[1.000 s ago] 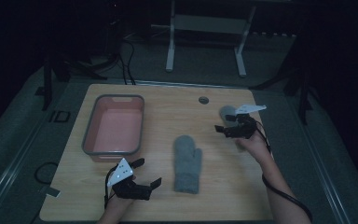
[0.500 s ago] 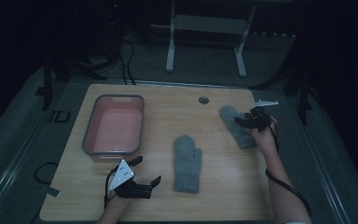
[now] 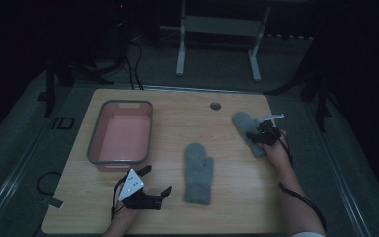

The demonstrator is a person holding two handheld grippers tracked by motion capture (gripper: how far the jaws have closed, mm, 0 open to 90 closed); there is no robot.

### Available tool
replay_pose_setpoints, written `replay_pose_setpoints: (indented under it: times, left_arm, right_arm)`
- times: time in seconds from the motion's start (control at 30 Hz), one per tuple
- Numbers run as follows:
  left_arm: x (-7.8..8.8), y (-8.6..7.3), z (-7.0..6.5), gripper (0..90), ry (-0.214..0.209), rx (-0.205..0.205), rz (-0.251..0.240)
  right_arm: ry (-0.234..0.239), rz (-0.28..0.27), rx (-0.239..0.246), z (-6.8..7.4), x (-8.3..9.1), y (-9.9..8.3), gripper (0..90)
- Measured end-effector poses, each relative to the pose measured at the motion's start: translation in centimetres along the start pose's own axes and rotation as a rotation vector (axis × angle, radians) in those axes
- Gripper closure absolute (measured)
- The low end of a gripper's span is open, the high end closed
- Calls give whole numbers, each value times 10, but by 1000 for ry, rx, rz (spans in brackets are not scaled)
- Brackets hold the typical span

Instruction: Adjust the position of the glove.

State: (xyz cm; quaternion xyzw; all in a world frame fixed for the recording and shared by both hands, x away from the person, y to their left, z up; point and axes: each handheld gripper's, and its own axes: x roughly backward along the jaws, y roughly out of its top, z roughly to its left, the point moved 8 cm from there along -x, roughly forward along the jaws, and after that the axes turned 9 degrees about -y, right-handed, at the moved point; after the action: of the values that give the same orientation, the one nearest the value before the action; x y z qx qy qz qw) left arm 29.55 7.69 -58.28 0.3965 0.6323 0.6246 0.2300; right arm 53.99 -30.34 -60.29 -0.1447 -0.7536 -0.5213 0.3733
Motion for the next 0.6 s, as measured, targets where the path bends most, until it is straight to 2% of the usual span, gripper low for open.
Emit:
replay_pose_setpoints:
  times: [0.1,0.23,0.33,0.47,0.6]
  left_arm:
    - [0,0,0,6,-1,-3,1]
    - [0,1,0,6,-2,2,-8]
    - [0,1,1,6,-2,11,-12]
    - [0,1,1,6,-1,10,-10]
    - [0,1,1,6,1,8,-13]
  right_arm:
    - [-4,8,-2,-1,1,0,661]
    - [-17,27,-67,0,5,2,775]
    - [-44,16,-102,3,12,4,790]
    - [-72,-22,-167,8,30,5,791]
    - [-129,-44,-187,15,54,4,791]
